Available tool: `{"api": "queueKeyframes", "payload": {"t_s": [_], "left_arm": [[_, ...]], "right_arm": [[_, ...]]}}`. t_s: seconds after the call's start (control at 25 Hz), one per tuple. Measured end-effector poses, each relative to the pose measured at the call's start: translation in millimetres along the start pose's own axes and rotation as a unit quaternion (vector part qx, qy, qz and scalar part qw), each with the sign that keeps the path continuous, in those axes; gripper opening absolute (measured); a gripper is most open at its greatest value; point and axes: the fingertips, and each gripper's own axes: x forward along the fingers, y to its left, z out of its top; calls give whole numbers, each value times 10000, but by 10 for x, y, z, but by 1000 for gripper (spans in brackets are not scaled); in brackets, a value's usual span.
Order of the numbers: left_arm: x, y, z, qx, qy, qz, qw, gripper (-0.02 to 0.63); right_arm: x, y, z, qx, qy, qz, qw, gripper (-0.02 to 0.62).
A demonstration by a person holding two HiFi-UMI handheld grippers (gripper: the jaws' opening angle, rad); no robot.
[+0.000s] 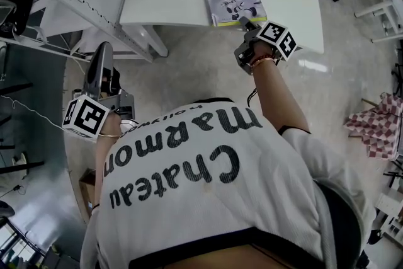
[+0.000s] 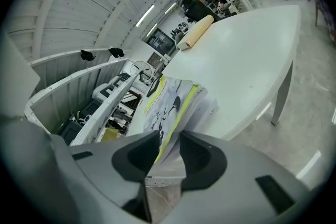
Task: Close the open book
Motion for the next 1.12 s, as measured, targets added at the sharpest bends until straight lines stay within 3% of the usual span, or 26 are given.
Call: {"api": "queueKeyframes", "payload": {"t_s": [1.12], "left_arm": [[-115, 11, -10, -35, -44, -11, 10000, 23]], "right_arm": [[-117, -103, 36, 104, -211, -227, 9995, 130]]}}
